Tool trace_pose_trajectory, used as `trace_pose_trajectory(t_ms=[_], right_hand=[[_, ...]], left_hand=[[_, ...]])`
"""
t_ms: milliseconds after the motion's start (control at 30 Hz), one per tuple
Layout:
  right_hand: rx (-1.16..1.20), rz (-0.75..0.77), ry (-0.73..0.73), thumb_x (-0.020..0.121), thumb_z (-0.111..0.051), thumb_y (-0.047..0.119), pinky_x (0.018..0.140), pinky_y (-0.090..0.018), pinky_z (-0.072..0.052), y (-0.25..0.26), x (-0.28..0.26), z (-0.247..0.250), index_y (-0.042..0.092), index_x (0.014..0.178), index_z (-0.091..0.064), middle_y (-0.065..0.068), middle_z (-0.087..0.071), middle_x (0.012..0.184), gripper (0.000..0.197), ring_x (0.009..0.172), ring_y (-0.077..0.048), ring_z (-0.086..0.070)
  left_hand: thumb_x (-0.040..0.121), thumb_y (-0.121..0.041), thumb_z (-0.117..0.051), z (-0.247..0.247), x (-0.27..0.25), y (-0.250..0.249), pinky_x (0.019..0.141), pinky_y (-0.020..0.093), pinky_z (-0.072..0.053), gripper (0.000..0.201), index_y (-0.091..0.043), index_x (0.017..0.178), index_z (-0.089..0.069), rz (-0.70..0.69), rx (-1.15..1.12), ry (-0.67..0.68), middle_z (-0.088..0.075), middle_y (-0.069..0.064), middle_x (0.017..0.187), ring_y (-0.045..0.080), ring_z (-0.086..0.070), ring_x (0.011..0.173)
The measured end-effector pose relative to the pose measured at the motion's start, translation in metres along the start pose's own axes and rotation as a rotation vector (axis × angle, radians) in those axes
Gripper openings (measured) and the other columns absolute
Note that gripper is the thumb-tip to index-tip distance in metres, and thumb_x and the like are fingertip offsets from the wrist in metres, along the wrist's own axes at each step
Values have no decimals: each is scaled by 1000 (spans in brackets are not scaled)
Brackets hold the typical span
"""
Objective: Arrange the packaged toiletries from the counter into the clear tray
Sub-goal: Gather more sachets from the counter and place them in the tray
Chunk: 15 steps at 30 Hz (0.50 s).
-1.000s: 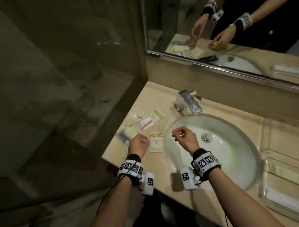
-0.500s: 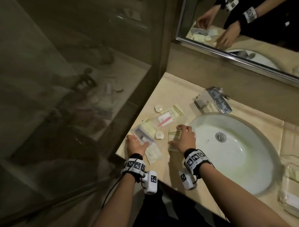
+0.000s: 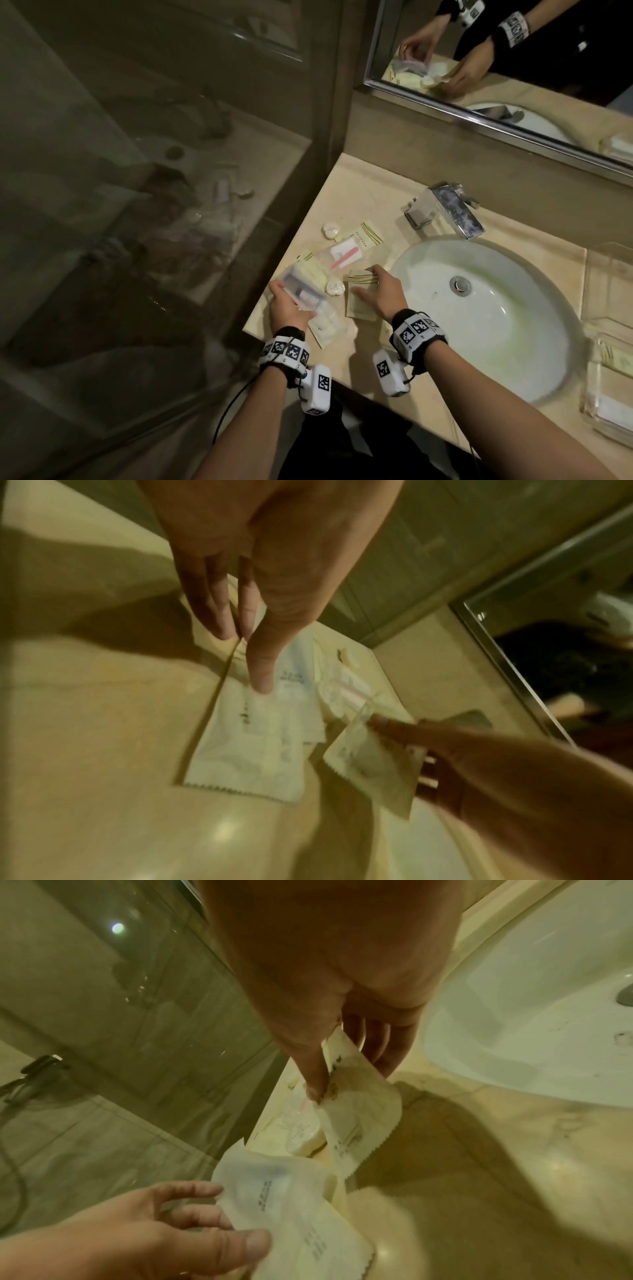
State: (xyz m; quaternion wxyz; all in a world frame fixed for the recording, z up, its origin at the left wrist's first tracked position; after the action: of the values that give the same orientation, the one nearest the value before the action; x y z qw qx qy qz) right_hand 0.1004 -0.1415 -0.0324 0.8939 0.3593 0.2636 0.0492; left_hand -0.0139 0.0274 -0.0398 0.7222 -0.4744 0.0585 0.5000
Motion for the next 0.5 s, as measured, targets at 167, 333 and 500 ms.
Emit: trace_pose_trajectory(t_ms=[167,333,500], right_hand=[[28,24,-3,84,-76,20,81,-20,-44,2,-9,-5,8,117,-59,-9,-68,115,40,91,-14,-56],[49,32,11,83,-76,20,81,-21,-43,-4,-16,-6,7,115,-60,-7,-67,108,38,90,-15,-56],[52,30,29,83,-76,19,79,-20,-43,-12,-25,-3,8,112,-60,-1,-62,99,35,88,-16,-57]], left_hand=[[50,-8,-92,-6,-5,3,98,47,-49,96,-27,121,-30,-62,193,35,-63,12,117,31,-59,115],[73,5,-74,-4,-16,-4,96,37,-52,68,-18,125,-36,-49,175,49,-65,13,111,26,-64,105],[79,9,-64,-3,-19,1,84,29,-49,54,-16,120,-40,-6,112,-1,-69,9,100,24,-65,99]])
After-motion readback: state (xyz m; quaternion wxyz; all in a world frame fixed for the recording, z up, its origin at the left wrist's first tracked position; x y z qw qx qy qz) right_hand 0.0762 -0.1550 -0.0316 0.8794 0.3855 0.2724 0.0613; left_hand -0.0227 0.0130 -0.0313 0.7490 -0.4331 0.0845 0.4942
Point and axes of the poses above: each hand's wrist, its own x-axis towards the middle knuckle, its own z-axis out of the back of the hand, y = z × x, the point moved 2 cm from there along x, towards the middle knuckle
